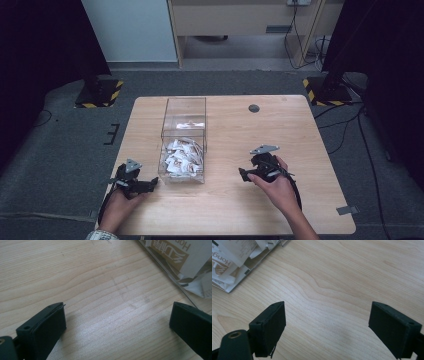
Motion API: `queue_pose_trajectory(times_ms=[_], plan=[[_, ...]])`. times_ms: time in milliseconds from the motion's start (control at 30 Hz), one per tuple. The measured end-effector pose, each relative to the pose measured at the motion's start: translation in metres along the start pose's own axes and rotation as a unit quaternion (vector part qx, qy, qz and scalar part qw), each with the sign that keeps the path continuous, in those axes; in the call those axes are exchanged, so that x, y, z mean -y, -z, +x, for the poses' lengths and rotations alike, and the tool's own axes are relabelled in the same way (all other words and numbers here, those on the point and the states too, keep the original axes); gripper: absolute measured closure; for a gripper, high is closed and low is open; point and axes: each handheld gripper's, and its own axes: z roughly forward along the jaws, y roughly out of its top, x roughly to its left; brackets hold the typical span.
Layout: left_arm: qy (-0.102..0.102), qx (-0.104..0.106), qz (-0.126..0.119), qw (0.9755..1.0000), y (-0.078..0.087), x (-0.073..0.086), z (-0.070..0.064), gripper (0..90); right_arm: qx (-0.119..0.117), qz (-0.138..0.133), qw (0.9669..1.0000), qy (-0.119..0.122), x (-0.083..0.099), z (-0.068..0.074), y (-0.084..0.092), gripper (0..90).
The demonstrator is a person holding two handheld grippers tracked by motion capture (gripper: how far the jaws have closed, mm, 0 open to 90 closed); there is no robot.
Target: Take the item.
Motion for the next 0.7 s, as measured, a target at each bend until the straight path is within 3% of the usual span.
queue_pose_trajectory(times_ms=[700], plan=[[0.000,0.000,0.000,1.0000,0.000,0.000,0.000,0.0,-0.014,-0.021,0.9988,0.043,-0.038,0.019,0.012,28.7]])
